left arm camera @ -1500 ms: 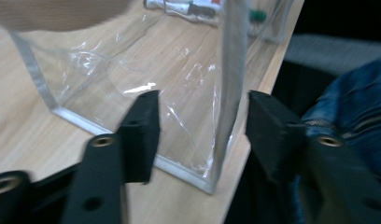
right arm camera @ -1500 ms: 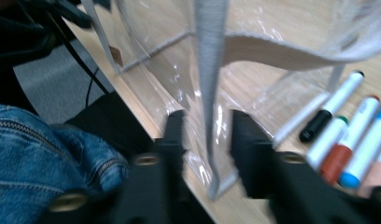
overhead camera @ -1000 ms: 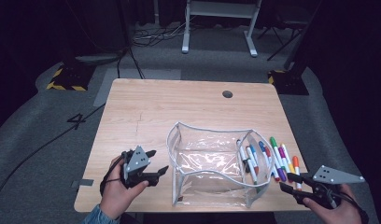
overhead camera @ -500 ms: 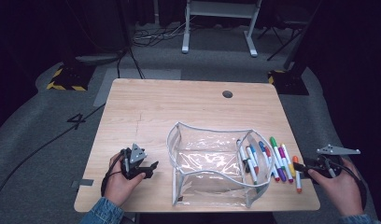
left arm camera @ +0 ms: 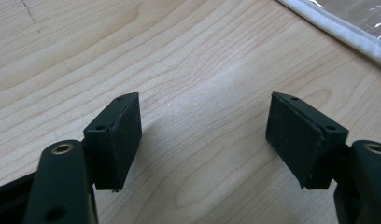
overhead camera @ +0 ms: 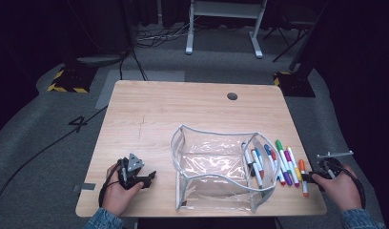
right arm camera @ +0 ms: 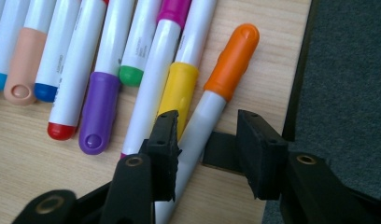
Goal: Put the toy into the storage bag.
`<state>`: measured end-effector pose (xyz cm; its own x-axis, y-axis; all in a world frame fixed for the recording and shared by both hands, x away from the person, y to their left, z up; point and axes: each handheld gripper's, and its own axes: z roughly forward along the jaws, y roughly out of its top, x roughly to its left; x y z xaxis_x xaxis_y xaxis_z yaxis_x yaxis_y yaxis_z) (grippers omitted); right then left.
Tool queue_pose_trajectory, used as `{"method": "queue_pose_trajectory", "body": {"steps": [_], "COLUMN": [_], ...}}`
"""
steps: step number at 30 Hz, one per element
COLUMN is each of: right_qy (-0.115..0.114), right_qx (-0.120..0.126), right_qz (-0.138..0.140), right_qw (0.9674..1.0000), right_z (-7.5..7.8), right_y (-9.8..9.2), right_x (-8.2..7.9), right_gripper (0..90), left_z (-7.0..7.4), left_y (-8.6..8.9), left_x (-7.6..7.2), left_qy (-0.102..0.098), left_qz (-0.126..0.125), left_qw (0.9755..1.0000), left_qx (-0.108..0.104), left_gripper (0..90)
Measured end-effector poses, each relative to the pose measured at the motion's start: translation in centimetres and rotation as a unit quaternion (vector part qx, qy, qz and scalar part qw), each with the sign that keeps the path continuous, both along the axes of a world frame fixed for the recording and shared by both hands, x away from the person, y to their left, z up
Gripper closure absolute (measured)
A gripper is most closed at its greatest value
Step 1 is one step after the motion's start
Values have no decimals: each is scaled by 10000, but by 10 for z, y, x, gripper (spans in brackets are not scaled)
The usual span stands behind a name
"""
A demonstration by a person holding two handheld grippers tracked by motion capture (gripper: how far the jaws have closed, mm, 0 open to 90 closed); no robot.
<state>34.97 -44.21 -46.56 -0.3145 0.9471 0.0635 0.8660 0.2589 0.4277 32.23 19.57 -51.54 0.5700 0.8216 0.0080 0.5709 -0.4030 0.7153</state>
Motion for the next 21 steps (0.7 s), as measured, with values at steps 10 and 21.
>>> {"method": "queue_pose_trajectory", "body": {"steps": [10,21], "right_qy": [84,35], "right_qx": [-588,-480], "right_qz": [12,-34], "right_qw": [9982,9988], "right_z": [-3,6], "right_y": [-2,-1], "right_x": [5,8], "right_gripper": [701,768], "left_z": [-1,0], "left_y": [-1,-2], "left_x": [1,2], "left_qy": [101,138], "left_qz": [20,-13], "left_qw": [9999,9998], "left_qx": [-112,-115], "left_gripper": [271,257]}}
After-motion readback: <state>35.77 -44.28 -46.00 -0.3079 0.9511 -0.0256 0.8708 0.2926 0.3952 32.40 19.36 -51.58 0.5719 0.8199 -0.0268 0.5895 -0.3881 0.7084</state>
